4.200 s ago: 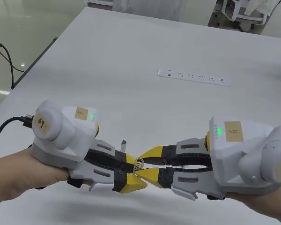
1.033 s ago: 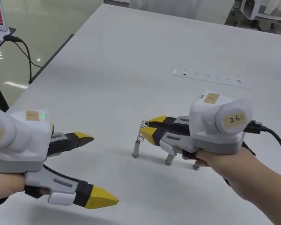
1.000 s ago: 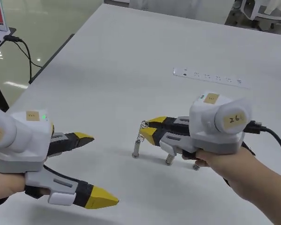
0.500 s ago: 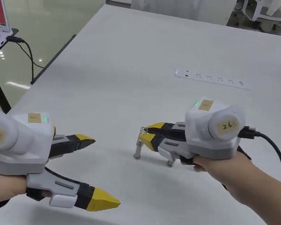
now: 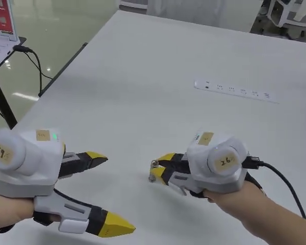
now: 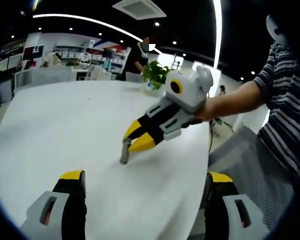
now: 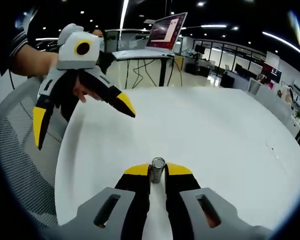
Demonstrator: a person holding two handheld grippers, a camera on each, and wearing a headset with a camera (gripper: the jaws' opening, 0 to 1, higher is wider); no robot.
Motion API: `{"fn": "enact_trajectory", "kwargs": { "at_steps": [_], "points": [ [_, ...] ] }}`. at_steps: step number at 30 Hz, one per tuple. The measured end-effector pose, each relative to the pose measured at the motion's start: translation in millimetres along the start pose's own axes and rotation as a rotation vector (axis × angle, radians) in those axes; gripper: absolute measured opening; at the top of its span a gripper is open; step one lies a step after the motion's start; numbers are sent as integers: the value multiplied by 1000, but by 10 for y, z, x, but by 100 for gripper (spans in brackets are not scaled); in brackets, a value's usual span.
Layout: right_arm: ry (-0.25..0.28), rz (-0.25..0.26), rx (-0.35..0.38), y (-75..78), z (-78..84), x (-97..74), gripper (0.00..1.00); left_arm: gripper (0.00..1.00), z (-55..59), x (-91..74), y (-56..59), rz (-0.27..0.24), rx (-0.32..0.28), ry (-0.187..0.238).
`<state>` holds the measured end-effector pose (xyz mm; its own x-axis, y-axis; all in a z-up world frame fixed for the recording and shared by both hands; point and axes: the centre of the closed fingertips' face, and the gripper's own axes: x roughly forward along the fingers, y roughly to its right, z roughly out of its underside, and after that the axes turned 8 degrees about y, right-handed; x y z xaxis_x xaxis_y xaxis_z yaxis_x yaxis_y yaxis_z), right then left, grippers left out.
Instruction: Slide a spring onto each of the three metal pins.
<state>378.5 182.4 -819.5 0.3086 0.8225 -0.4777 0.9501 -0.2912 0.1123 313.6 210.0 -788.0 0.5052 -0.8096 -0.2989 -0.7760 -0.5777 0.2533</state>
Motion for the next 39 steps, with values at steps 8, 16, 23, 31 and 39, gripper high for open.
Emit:
{"fn": "enact_trajectory", "kwargs": {
  "at_steps": [8,16,23,31,39],
  "points": [
    [-24,-2,1,-13,84,6,8,97,-25,22,-5,-2,0,5],
    [-9,7,-10,11,-31,-73,9,97,-83,93,11,5,11,10],
    [33,24,-17,3,-124,-212,16,96,-169,150,10,5,23,25],
    [85,78,53,63,-119,-469,28,96,-244,167,-18,-14,30,51],
    [117,138,79,127,-53,-773,34,94,-304,177,-74,-45,37,77]
  ]
}}
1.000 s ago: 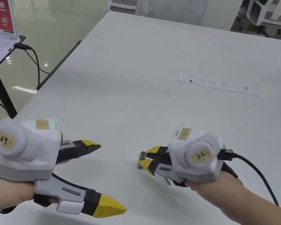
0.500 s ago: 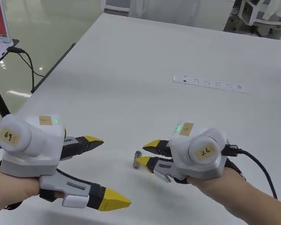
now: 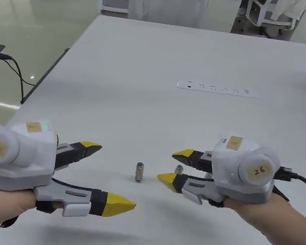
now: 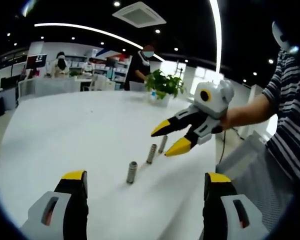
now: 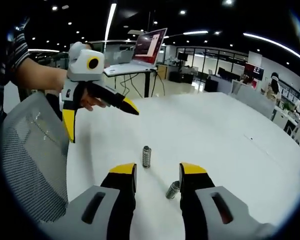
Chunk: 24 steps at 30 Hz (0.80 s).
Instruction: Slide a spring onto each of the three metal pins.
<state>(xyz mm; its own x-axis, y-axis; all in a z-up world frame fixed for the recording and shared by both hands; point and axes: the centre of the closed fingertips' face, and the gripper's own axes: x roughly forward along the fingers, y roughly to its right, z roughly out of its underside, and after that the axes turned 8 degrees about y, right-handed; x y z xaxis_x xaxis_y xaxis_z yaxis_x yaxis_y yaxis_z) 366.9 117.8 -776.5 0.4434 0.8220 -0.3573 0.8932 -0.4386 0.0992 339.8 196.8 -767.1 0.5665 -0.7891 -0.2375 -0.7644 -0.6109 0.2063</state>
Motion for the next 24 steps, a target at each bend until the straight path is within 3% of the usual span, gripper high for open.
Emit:
{"fn": "enact_trajectory", "kwargs": {
  "at_steps": [5,16,21,24],
  "points": [
    [31,18,9,16,-10,-181,46,96,-26,9,10,2,16,1],
    [14,100,67,123,276,-507,71,98,-30,-18,23,-3,30,1],
    [-1,112,67,132,353,-589,84,98,-26,-33,31,-4,36,-6],
    [34,149,145,157,345,-650,94,98,-11,-38,46,-5,65,-26]
  ]
}}
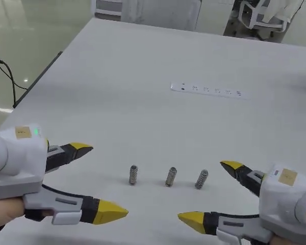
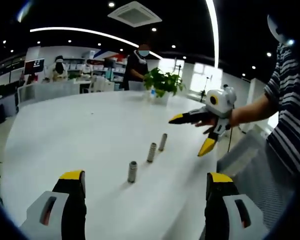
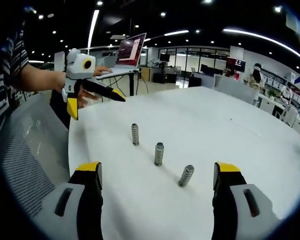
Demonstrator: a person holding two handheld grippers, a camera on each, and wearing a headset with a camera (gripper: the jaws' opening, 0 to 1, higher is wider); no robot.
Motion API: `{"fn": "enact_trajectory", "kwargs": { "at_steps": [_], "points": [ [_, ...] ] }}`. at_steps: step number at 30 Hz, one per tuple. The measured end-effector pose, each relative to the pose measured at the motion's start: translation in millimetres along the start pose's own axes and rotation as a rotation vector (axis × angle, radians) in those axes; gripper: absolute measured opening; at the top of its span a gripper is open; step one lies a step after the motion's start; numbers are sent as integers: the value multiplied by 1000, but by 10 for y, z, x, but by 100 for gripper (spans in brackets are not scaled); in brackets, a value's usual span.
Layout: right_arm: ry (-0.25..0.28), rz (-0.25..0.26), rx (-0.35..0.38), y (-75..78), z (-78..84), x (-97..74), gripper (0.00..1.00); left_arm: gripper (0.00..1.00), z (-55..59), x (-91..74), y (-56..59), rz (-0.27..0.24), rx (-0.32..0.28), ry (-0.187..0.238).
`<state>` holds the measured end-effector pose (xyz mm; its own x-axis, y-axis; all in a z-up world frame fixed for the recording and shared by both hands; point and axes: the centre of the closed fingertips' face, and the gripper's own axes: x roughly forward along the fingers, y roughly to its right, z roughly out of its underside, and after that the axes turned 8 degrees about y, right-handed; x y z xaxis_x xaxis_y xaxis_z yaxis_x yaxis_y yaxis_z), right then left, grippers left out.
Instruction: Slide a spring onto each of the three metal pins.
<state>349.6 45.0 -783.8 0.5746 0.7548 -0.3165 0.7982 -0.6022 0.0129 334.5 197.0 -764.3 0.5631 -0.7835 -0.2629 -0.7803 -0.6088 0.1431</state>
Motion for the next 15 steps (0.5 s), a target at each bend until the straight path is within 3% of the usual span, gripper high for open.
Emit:
{"fn": "enact_trajectory", "kwargs": {
  "at_steps": [4,9,15],
  "points": [
    [7,25,59,50,46,-76,99,98,11,2,24,6,14,-7],
    [-41,41,11,98,159,-164,99,98,6,-20,-13,-11,-1,4],
    [-32,54,-1,148,105,-197,99,98,33,-81,-60,-27,-10,2]
  ]
}}
